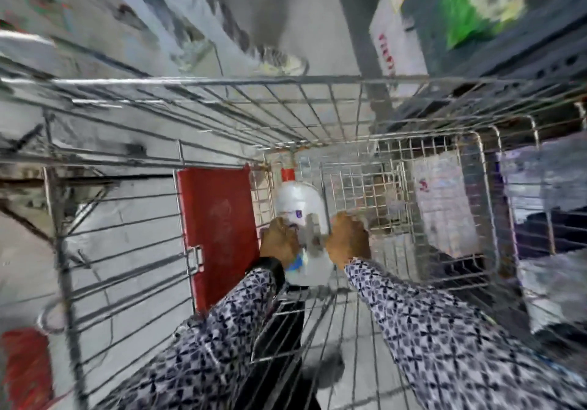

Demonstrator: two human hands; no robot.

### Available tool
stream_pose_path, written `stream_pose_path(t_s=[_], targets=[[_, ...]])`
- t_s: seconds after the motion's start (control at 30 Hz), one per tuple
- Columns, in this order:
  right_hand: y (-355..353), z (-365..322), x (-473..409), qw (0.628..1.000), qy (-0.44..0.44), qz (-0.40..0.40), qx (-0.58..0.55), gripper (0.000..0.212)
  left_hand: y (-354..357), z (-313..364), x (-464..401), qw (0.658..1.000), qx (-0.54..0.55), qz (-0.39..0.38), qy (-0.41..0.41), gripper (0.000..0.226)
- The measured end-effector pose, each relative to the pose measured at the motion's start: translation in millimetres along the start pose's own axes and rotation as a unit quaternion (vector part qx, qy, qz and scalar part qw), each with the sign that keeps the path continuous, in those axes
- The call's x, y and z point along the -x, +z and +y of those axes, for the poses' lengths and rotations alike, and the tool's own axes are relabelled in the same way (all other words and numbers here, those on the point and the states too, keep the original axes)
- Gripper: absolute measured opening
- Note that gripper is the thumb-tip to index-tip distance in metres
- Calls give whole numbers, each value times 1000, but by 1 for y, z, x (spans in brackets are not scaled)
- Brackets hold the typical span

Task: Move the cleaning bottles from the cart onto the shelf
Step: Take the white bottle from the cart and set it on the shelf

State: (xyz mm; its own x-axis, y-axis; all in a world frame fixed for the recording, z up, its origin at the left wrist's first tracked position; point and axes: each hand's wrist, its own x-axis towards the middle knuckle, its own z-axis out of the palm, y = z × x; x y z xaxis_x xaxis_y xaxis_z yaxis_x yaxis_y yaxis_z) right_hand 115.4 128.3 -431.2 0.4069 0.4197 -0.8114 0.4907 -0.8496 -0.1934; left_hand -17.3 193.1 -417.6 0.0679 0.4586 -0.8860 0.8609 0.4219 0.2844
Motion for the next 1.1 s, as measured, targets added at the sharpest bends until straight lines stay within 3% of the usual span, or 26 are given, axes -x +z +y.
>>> stream_pose_path(t_s=[0.07, 0.2, 0.3, 0.4, 0.43, 0.47, 0.57, 0.73, 0.83, 0.97, 1.1], targets=[[8, -2, 2, 1000, 12, 11, -11, 27, 4, -1, -2, 1000, 8, 10, -5, 41], [12, -7, -1, 998, 19, 22, -47, 21, 7, -6, -11, 999, 35, 11, -16, 40], [0, 1, 13, 996, 20, 39, -75, 18, 14, -23, -18, 989, 142, -19, -21, 29], [-19, 11, 23, 993, 54, 46, -96, 20, 5, -10, 5, 979, 196, -49, -29, 48], [-29, 16, 30, 992, 58, 46, -106, 25, 0, -1, 24, 973, 220, -68, -21, 30], [-40, 22, 41, 989, 62, 42, -127, 30, -2, 7, 43, 968, 230, -95, -6, 12], [-84, 41, 95, 975, 40, 76, -205, 36, -4, 26, 104, 952, 266, -138, 53, 21], [-158, 74, 237, 930, -65, 223, -283, 44, -23, 66, 228, 933, 234, -152, 227, 22], [-189, 99, 332, 891, -125, 300, -317, 34, -24, 85, 320, 902, 211, -161, 340, 17], [-214, 144, 472, 782, -243, 372, -437, 10, -15, 100, 465, 826, 192, -182, 498, 20], [-225, 191, 603, 685, -307, 437, -495, 19, 0, 103, 596, 732, 165, -236, 617, 32]])
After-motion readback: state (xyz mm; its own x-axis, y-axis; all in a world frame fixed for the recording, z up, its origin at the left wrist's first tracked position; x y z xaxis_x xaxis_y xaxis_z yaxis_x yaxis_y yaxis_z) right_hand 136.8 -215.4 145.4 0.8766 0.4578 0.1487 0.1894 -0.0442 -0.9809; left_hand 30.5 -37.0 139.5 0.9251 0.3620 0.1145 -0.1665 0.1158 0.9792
